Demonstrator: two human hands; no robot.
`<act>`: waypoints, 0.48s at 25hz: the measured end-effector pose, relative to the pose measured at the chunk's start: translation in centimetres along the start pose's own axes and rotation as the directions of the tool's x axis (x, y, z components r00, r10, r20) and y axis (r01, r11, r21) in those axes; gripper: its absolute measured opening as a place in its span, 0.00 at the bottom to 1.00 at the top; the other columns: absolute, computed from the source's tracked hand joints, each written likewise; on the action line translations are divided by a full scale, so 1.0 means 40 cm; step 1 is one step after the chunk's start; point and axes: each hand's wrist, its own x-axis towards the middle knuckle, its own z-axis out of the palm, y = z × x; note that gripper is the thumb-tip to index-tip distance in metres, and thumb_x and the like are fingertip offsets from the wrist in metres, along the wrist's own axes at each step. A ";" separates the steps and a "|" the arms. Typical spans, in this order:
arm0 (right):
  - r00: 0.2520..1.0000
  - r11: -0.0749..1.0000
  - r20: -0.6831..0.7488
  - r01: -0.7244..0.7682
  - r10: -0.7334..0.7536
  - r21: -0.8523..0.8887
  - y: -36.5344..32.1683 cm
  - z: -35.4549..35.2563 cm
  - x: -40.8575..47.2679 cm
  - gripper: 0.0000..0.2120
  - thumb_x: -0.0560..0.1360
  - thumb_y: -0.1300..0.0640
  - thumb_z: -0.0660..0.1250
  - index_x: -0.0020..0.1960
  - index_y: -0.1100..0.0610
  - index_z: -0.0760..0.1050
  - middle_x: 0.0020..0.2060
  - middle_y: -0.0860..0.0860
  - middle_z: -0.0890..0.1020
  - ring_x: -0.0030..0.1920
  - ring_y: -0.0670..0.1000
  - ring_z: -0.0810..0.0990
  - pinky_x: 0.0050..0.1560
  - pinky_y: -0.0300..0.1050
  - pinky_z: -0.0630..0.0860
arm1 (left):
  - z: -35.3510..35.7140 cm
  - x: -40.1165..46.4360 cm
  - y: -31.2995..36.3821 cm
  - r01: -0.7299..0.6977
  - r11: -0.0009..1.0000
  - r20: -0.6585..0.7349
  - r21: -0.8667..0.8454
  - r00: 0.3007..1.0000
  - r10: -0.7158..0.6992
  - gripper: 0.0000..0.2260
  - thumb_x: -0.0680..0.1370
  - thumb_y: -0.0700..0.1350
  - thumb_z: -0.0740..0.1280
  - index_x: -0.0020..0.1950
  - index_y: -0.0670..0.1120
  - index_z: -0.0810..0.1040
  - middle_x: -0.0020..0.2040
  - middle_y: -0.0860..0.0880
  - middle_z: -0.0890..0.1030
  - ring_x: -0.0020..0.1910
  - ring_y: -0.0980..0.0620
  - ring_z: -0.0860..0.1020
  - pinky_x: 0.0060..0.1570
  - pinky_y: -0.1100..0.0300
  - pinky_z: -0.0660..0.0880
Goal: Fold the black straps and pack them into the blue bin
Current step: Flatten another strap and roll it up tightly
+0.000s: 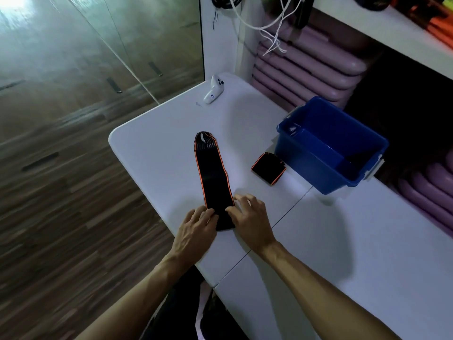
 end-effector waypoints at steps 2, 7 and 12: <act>0.991 0.990 0.021 0.130 -0.129 -0.047 0.017 -0.008 -0.028 0.14 0.80 0.50 0.63 0.61 0.55 0.78 0.64 0.56 0.76 0.63 0.58 0.72 0.56 0.56 0.71 | -0.004 0.006 0.004 0.000 1.000 0.040 0.003 0.999 0.000 0.13 0.74 0.49 0.67 0.54 0.42 0.80 0.58 0.46 0.79 0.57 0.45 0.77 0.57 0.53 0.69; 0.963 0.938 0.047 0.270 -0.266 -0.217 0.038 -0.010 -0.065 0.21 0.78 0.61 0.65 0.71 0.58 0.71 0.63 0.54 0.77 0.60 0.57 0.72 0.56 0.55 0.70 | -0.003 0.009 0.006 -0.021 0.999 0.071 0.026 0.997 0.019 0.15 0.69 0.46 0.74 0.53 0.41 0.80 0.55 0.45 0.80 0.56 0.46 0.76 0.55 0.52 0.69; 0.977 0.968 0.011 0.213 -0.213 -0.133 0.031 -0.010 -0.065 0.17 0.78 0.59 0.67 0.66 0.55 0.76 0.63 0.52 0.80 0.59 0.55 0.73 0.56 0.51 0.69 | -0.008 0.019 0.008 0.014 1.000 0.059 0.000 0.998 -0.014 0.13 0.70 0.45 0.72 0.52 0.42 0.80 0.54 0.46 0.82 0.50 0.46 0.78 0.52 0.54 0.69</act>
